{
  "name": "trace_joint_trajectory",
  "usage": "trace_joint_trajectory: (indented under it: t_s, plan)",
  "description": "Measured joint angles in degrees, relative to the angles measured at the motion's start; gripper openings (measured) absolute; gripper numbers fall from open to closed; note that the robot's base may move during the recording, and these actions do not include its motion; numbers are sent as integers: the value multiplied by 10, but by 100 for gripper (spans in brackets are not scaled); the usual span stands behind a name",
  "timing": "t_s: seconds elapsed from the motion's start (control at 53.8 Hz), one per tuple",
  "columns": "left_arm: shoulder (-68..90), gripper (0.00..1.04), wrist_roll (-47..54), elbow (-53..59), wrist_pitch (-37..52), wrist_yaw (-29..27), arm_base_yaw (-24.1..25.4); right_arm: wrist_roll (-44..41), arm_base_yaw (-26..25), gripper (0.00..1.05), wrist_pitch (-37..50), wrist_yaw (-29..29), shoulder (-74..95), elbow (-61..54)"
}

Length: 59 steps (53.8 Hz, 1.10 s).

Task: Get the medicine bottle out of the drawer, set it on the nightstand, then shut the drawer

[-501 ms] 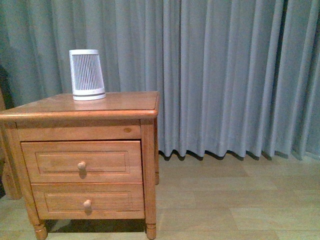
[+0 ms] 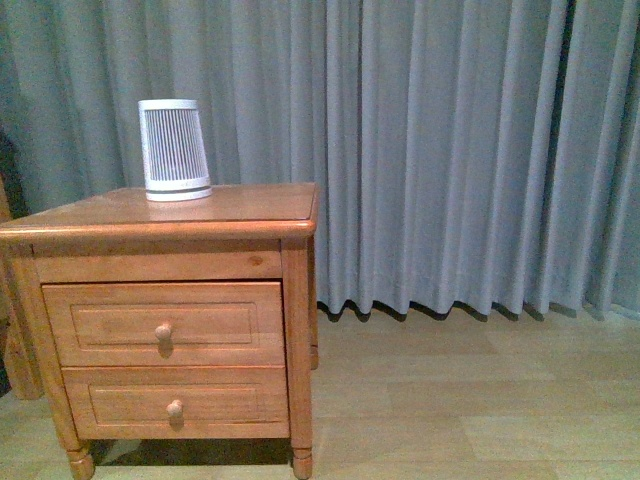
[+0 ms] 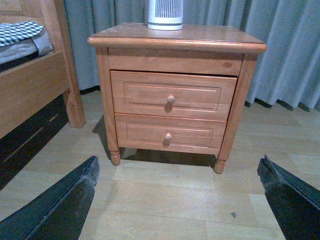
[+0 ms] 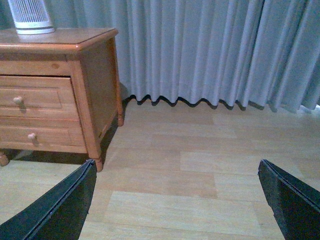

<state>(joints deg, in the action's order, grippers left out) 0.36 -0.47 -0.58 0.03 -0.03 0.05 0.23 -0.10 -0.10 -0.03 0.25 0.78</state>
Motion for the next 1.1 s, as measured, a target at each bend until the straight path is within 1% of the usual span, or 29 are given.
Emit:
trace_joint_trajectory:
  t_s: [1.096]
  plan:
    - [3, 98, -1, 0, -4, 3, 0, 0, 0, 98, 0, 0, 0, 0]
